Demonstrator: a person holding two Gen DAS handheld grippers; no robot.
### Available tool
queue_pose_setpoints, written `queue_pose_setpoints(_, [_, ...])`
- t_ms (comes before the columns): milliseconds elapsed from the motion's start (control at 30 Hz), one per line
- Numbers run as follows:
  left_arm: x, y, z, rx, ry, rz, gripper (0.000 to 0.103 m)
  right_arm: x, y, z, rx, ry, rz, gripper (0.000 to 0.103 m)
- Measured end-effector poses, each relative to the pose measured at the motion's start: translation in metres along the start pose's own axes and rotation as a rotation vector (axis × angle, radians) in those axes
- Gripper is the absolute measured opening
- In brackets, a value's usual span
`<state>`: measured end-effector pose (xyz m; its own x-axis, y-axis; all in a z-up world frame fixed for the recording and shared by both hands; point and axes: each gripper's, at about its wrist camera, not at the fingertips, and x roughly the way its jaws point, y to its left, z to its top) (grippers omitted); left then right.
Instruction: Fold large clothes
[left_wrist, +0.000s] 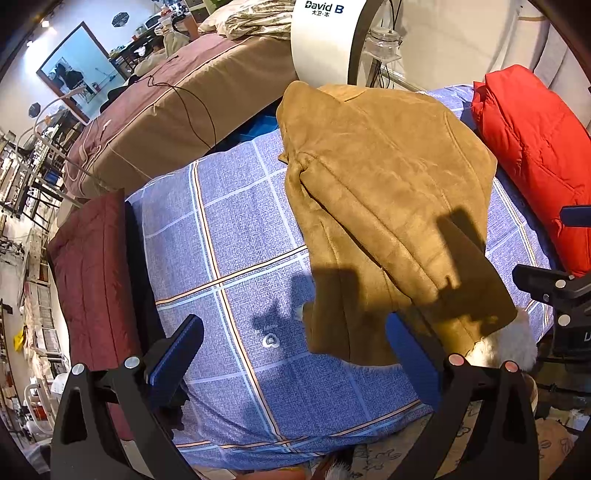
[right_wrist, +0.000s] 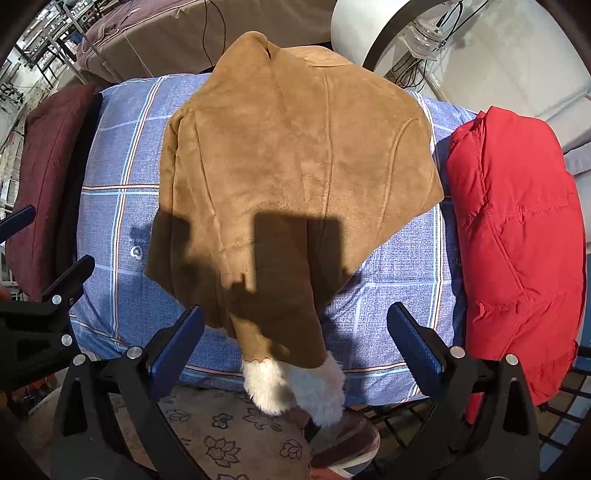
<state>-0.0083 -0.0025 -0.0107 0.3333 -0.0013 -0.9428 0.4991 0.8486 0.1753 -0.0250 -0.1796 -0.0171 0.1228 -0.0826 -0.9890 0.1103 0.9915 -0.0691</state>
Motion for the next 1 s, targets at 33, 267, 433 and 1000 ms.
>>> queue_pose_setpoints(33, [0.0001,0.0001,-0.0003,-0.001,0.000,0.000,0.097,0.0002,0.0001,0.0000,-0.002,0.001,-0.004,0.097])
queue_pose_setpoints(267, [0.0014,0.0007,-0.0006,-0.001,0.003,0.000,0.097,-0.0001,0.0011,0.0004,-0.007,-0.021,-0.030,0.097])
queue_pose_setpoints(433, [0.0013,0.0007,-0.0002,-0.003,0.004,-0.001,0.097,0.0002,0.0014,0.0001,-0.003,-0.028,-0.017,0.097])
queue_pose_setpoints(1000, [0.0037,0.0012,0.0002,-0.011,0.025,-0.006,0.097,0.0023,0.0016,0.0001,-0.009,-0.001,-0.005,0.097])
